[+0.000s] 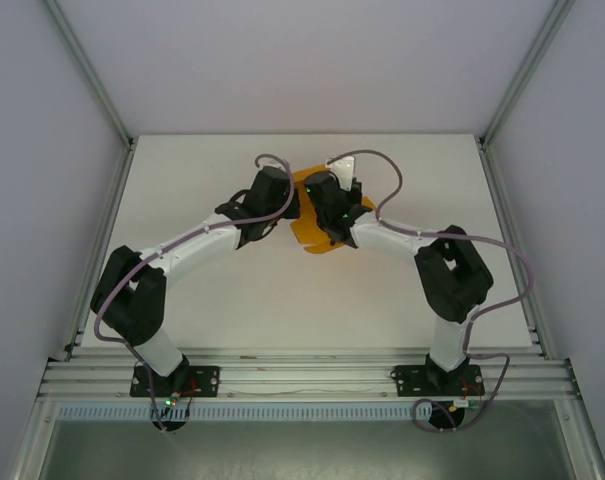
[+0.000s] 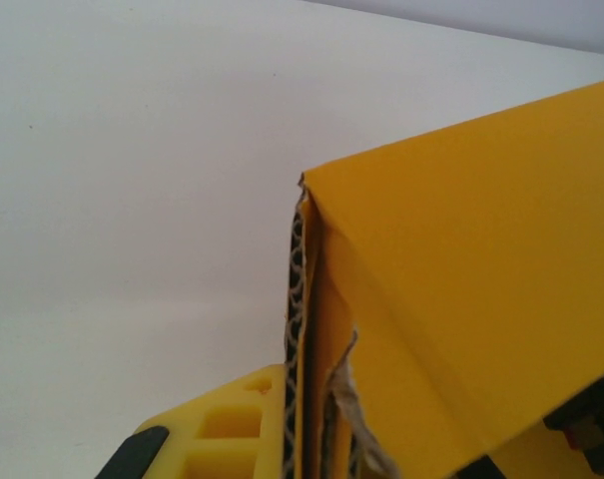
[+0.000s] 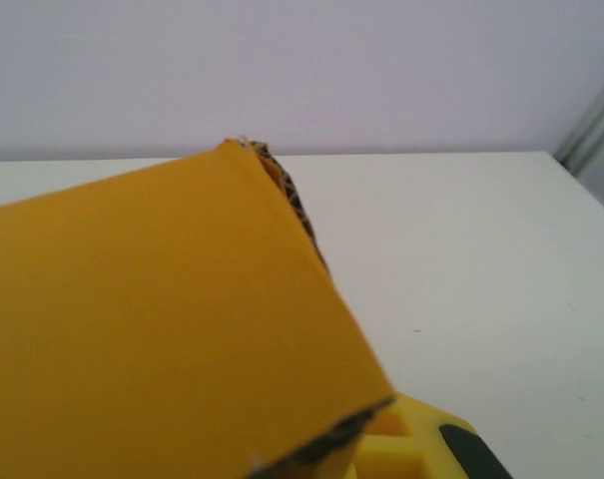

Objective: Assemble paper box

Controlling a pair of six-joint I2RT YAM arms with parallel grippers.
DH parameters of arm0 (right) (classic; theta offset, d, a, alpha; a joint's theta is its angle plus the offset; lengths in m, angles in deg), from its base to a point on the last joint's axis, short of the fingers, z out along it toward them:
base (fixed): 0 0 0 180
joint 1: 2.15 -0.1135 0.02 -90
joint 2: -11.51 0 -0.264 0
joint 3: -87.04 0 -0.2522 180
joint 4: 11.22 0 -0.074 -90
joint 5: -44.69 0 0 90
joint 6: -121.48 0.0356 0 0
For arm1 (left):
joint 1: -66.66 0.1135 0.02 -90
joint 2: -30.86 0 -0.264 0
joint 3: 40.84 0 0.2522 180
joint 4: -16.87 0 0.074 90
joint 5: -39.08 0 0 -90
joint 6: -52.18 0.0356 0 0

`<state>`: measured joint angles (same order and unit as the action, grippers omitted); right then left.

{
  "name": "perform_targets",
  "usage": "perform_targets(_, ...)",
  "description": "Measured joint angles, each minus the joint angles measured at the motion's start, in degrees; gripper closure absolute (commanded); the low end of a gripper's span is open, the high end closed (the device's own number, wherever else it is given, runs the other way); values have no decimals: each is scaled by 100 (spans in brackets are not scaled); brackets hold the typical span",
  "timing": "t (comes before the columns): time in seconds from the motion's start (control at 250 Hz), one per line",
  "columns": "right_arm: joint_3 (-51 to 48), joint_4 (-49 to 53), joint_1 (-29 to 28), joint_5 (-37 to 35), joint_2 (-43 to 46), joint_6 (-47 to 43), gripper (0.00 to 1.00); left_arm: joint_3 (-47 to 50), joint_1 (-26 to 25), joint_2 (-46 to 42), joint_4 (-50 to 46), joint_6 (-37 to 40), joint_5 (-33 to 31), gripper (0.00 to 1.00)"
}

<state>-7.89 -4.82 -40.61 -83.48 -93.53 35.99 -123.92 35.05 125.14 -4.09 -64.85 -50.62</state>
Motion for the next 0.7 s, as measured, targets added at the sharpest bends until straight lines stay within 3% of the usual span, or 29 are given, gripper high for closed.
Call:
perform_targets(0.124,-400,-411,164,837,306,-114,70,-4,0,0,-81,2,-72,100)
perform_targets(0.212,-656,-557,348,1471,627,-181,42,-7,2,0,-138,-20,-98,100)
perform_targets(0.4,-1038,-686,522,2680,1318,-254,15,-9,37,0,-144,-13,-101,100)
perform_targets(0.468,-1058,-662,501,2953,1495,-308,1,-9,37,0,-149,2,-98,100)
perform_targets(0.704,-1478,-372,494,3296,2470,-402,1,-7,37,-9,-157,168,-111,100)
